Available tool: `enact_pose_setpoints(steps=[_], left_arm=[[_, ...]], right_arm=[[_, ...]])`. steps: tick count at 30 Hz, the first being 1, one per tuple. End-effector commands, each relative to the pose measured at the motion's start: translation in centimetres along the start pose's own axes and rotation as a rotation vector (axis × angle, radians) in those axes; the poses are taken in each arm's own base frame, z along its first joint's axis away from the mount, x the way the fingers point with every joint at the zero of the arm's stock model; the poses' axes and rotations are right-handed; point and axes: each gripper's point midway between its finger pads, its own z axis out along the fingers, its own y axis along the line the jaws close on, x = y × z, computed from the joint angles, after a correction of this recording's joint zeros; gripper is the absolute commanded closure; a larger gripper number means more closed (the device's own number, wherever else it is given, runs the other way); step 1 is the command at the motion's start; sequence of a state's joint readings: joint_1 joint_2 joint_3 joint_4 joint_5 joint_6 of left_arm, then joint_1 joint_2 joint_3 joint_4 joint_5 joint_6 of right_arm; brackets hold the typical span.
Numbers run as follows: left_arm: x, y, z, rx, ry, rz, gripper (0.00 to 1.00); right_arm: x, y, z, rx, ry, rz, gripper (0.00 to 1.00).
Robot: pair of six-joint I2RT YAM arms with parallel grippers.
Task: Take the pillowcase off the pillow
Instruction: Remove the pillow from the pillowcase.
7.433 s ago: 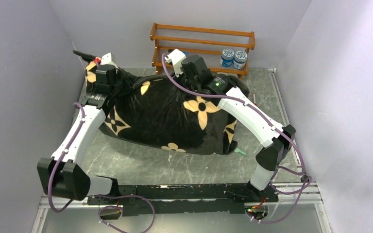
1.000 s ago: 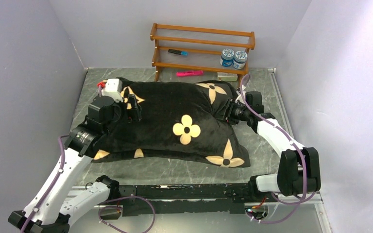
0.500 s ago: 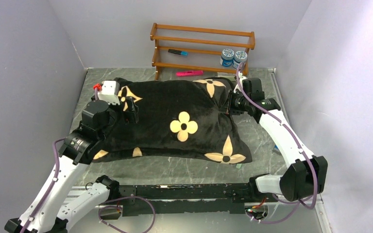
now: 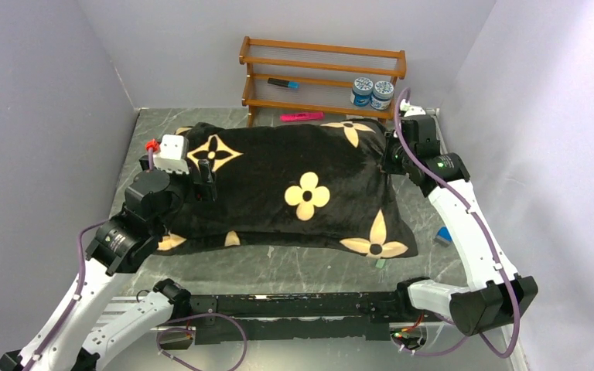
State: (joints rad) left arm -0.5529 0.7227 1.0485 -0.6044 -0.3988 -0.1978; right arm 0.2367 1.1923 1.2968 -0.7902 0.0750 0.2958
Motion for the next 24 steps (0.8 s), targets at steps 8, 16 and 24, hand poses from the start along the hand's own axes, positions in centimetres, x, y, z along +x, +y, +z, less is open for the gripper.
enact_pose_setpoints(steps=[8, 16, 24], left_arm=[[0.8, -0.2, 0.3, -0.002, 0.003, -0.025, 0.03], [3.3, -2.5, 1.3, 0.064, 0.107, -0.127, 0.03], [6.1, -4.4, 2.6, 0.092, 0.221, -0.226, 0.03]], right_arm=[[-9.4, -4.9, -5.3, 0.255, -0.320, 0.012, 1.00], [-11.3, -7.5, -6.5, 0.391, -0.431, 0.079, 1.00], [-11.8, -7.3, -5.4, 0.374, -0.450, 0.071, 1.00]])
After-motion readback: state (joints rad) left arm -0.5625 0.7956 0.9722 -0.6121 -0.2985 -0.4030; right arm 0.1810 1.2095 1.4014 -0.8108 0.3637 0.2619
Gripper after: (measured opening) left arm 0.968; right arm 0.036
